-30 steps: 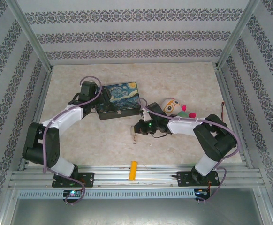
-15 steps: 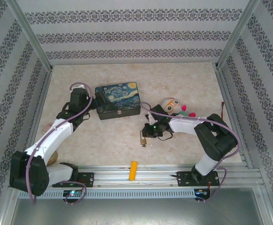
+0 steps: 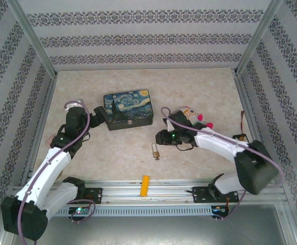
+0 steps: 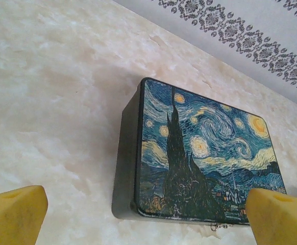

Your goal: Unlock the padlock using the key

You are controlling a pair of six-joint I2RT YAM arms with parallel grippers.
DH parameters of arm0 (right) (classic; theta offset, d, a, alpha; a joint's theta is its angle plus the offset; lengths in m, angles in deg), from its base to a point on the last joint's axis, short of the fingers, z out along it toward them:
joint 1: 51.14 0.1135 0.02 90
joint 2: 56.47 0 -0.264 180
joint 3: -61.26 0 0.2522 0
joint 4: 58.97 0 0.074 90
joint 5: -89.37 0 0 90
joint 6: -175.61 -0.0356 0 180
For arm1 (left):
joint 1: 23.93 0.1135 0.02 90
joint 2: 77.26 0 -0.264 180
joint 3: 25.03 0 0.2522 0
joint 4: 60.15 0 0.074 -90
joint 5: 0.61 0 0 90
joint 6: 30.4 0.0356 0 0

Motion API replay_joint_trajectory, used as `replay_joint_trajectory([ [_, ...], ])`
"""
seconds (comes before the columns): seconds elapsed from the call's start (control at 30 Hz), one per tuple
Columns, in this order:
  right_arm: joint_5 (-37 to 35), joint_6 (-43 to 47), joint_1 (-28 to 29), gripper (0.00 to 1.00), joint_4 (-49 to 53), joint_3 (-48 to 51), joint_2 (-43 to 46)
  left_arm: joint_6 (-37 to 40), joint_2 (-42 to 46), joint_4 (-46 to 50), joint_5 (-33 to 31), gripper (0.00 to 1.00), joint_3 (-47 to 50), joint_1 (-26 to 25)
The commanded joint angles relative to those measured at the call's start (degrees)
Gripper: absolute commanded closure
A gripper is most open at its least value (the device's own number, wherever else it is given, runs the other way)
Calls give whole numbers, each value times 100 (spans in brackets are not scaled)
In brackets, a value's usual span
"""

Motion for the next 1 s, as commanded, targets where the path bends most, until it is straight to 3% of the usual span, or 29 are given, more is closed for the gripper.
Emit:
replay_joint_trajectory([
  [0.0,-793,150,-91,51,707,-58,683,198,405,357,-171,1,188,80],
  [0.23,-1618,147,-738,33,919,378,2153,462,1134,584,-325,1,545,72],
  [0.27,-1778,155,-855,27,918,472,2396,524,1261,556,-301,1,644,73],
  [0.3,-1961,190,-954,3,896,576,2642,570,1389,530,-290,1,750,75],
  [0.47,-2641,391,-1381,2,681,1055,3742,698,1988,405,-458,1,1223,76],
  [0.6,-2733,577,-1820,2,551,1284,4301,827,2312,238,-663,1,1488,72],
  [0.97,-2655,702,-2602,2,-199,1656,4249,1079,2621,-161,-1211,1,1953,72],
])
